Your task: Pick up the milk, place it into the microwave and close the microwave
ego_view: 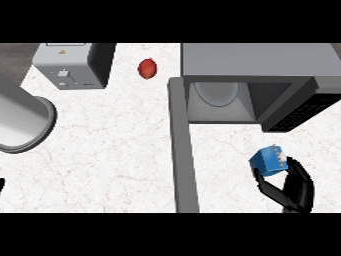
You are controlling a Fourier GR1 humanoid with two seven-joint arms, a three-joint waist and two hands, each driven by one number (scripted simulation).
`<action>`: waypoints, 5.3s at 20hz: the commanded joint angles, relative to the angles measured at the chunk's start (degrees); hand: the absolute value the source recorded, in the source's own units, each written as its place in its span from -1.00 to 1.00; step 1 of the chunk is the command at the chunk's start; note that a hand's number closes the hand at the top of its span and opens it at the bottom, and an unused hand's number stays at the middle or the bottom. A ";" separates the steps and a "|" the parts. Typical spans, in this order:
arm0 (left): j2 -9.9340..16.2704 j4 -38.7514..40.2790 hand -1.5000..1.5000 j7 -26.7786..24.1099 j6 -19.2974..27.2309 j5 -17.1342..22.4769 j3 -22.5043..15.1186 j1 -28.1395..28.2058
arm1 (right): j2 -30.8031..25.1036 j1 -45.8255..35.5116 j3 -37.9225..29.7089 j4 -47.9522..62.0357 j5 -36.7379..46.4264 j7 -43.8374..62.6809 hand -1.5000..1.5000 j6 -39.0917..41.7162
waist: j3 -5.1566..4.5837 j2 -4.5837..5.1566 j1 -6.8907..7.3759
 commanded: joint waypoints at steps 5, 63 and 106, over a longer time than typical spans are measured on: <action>1.43 -1.13 -1.00 0.32 -1.46 2.78 3.32 0.60 | -5.25 -5.31 4.04 0.30 0.60 5.68 1.00 12.11 | 0.02 0.05 0.43; 1.85 10.46 -1.00 -0.49 -12.94 9.09 18.61 -4.30 | 2.88 -33.18 10.75 4.62 8.47 27.23 1.00 -15.68 | 0.03 0.49 1.20; 7.16 19.30 -1.00 1.03 -16.61 10.98 20.50 -13.60 | -8.70 -51.60 7.10 36.03 20.16 16.61 1.00 -43.83 | 0.31 3.42 6.17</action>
